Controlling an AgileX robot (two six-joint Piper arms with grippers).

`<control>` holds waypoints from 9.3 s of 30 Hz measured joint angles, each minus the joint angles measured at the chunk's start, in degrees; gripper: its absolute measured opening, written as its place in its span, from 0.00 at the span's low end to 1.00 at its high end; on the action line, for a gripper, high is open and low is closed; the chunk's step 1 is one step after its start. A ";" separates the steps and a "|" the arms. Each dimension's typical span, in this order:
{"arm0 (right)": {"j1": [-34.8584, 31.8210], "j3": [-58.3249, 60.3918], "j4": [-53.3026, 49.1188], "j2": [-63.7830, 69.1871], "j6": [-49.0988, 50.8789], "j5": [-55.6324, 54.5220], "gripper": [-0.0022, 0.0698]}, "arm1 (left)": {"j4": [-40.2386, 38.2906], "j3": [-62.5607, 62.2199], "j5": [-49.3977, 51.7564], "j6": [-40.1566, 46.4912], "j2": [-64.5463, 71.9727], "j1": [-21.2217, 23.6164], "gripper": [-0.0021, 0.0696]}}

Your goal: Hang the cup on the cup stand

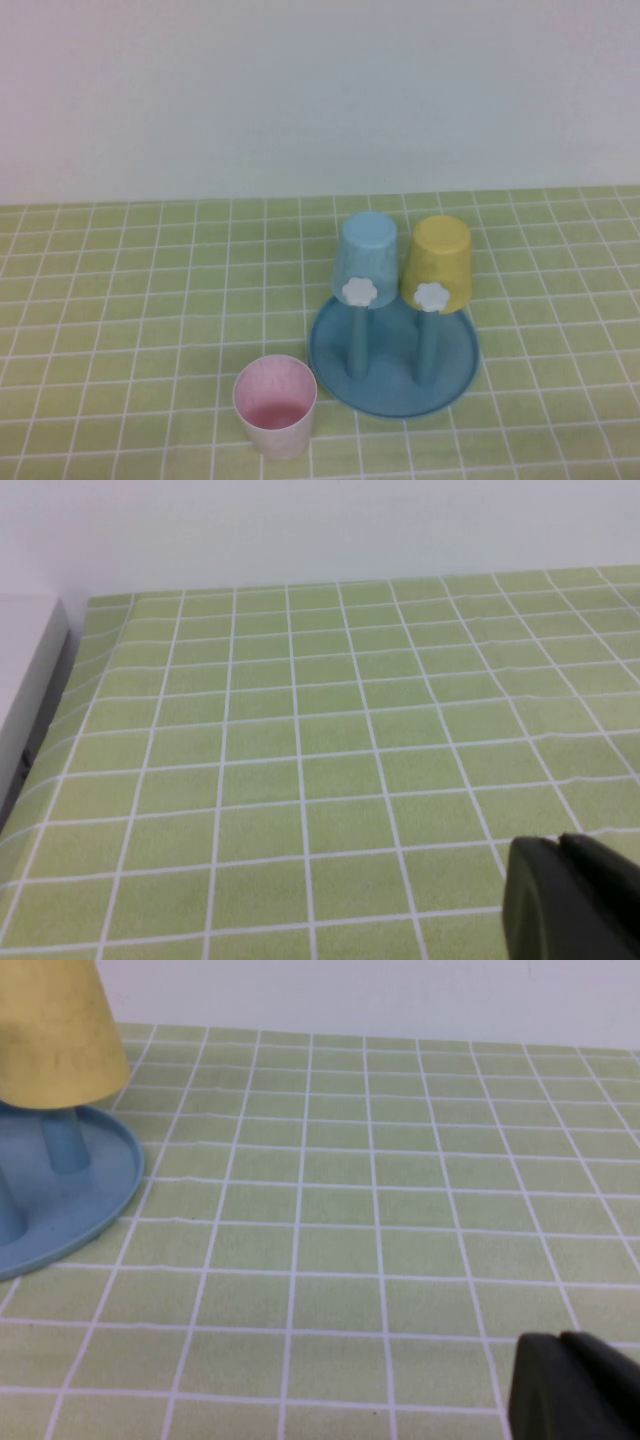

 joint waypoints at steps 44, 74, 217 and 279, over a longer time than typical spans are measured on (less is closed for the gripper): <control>0.00 0.00 -0.47 0.00 -0.79 0.00 0.03 | 2.29 0.00 -4.14 0.00 0.00 0.00 0.03; 0.00 0.36 -1.52 0.00 -0.88 -28.04 0.03 | 1.63 0.00 -33.46 1.98 0.00 0.00 0.03; 0.00 -27.38 28.07 33.19 -32.36 18.44 0.03 | -49.03 -92.17 49.93 30.73 98.67 -22.75 0.03; 0.00 -37.51 25.47 33.19 -53.41 27.36 0.81 | -65.30 -93.87 40.16 41.88 102.82 -43.71 0.34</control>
